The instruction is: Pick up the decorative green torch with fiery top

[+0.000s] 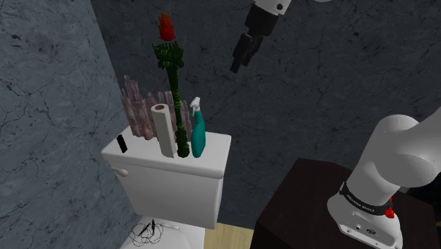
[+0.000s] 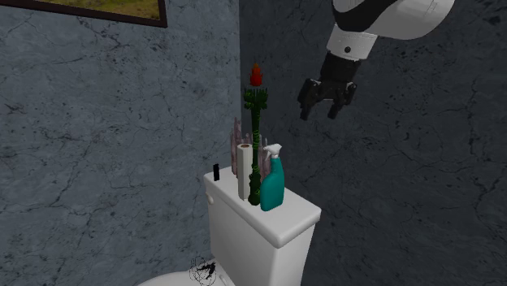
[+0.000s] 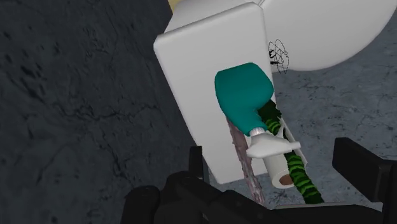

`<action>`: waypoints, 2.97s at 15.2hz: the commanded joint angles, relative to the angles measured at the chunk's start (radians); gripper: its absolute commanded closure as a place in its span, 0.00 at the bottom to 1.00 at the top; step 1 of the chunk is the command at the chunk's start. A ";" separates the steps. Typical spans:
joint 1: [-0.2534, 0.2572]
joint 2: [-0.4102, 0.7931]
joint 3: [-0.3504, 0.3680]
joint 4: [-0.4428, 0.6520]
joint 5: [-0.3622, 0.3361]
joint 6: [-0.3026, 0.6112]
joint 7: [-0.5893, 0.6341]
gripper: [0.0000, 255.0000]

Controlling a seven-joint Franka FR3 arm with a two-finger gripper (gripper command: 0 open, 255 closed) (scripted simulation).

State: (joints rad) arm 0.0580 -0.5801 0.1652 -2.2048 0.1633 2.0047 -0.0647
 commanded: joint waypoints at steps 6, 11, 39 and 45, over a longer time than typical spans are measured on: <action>0.024 0.153 0.072 0.104 0.005 0.209 0.014 0.00; 0.032 0.264 0.128 0.202 -0.021 0.331 0.034 0.00; 0.035 0.306 0.150 0.236 -0.038 0.381 0.044 1.00; 0.030 0.317 0.149 0.328 -0.047 0.300 0.052 1.00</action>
State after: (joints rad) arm 0.0895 -0.2663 0.3150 -1.8971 0.1178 2.3206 -0.0134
